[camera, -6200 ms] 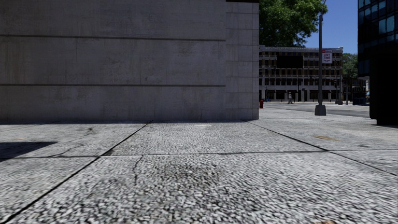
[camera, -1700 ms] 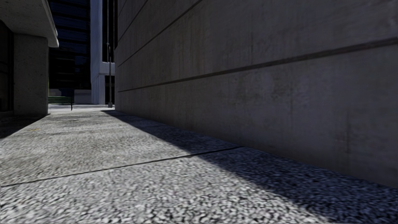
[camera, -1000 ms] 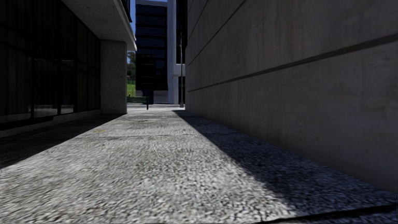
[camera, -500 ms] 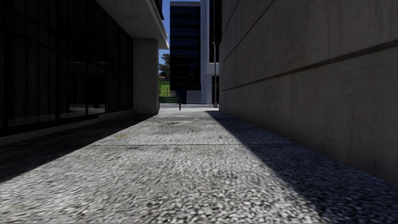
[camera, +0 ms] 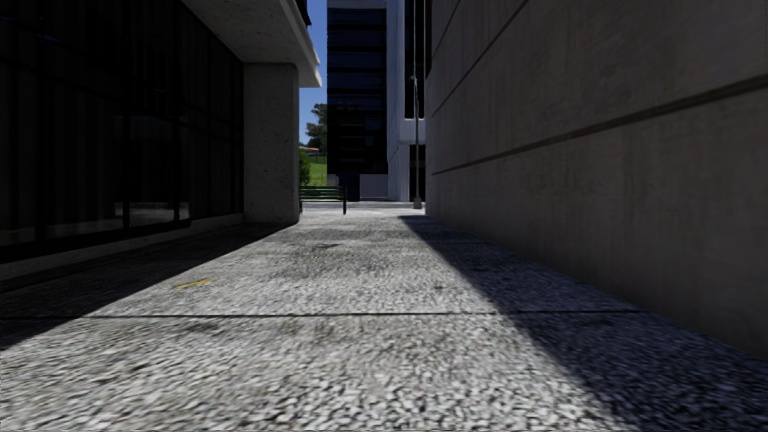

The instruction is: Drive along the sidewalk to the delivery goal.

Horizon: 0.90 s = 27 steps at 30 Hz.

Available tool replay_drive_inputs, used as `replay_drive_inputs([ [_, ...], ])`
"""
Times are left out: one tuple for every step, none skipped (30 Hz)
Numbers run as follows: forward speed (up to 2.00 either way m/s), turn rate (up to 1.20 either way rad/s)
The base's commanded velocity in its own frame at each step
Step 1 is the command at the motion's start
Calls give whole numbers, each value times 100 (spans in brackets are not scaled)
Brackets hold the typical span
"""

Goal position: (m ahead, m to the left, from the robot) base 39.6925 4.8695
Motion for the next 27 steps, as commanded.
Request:
replay_drive_inputs([
  [200, 0],
  [200, 0],
  [200, 0],
  [200, 0],
  [200, 0],
  [200, 0],
  [200, 0],
  [200, 0],
  [200, 0],
  [200, 0],
  [200, 0],
  [200, 0],
  [200, 0],
  [200, 0],
  [200, 0],
  [200, 0],
  [200, 0],
  [200, 0],
  [200, 0],
  [200, 0],
  [200, 0],
  [200, 0],
  [200, 0],
  [200, 0],
  [200, 0],
  [200, 0],
  [200, 0],
])
